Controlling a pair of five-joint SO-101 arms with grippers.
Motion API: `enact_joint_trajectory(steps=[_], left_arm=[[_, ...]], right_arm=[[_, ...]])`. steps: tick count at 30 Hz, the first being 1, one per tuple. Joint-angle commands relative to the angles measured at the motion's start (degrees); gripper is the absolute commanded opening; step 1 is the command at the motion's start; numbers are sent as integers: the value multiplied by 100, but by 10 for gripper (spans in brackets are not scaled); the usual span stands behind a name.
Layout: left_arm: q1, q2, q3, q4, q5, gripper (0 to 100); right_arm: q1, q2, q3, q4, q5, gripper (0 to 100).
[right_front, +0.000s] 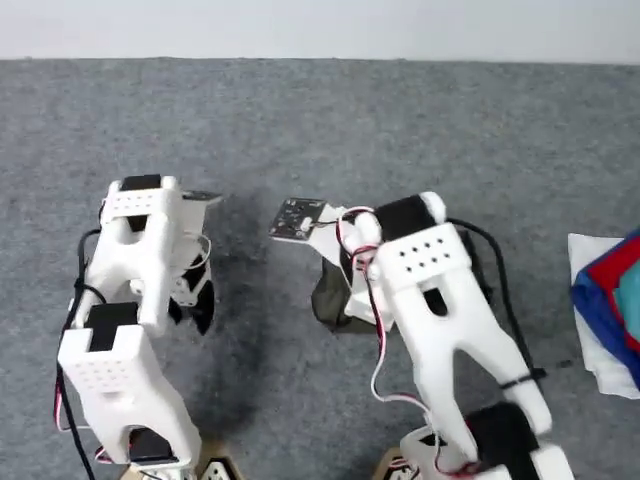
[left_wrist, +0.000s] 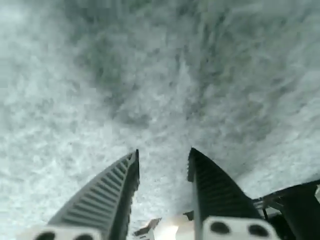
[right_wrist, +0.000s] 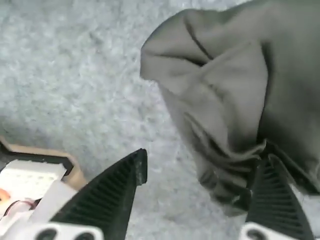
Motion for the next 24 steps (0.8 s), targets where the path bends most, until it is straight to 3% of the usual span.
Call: enact_joint_trajectory(steps=[1, 6, 8, 18, 24], left_arm=[[-123, -352, 180, 141, -53, 124], [-105, -325, 462, 141, -70, 47], [-114, -308, 567, 132, -70, 43], [-123, -325, 1437, -413, -79, 40], [-114, -352, 2026, -862, -79, 40]], right_arm=[[66, 444, -70, -418, -35, 273], [391, 804, -70, -1077, -79, 0], [541, 804, -70, -1244, -202, 37], [1068, 840, -44, -1385, -229, 8], [1657, 602, -35, -901, -18, 8]])
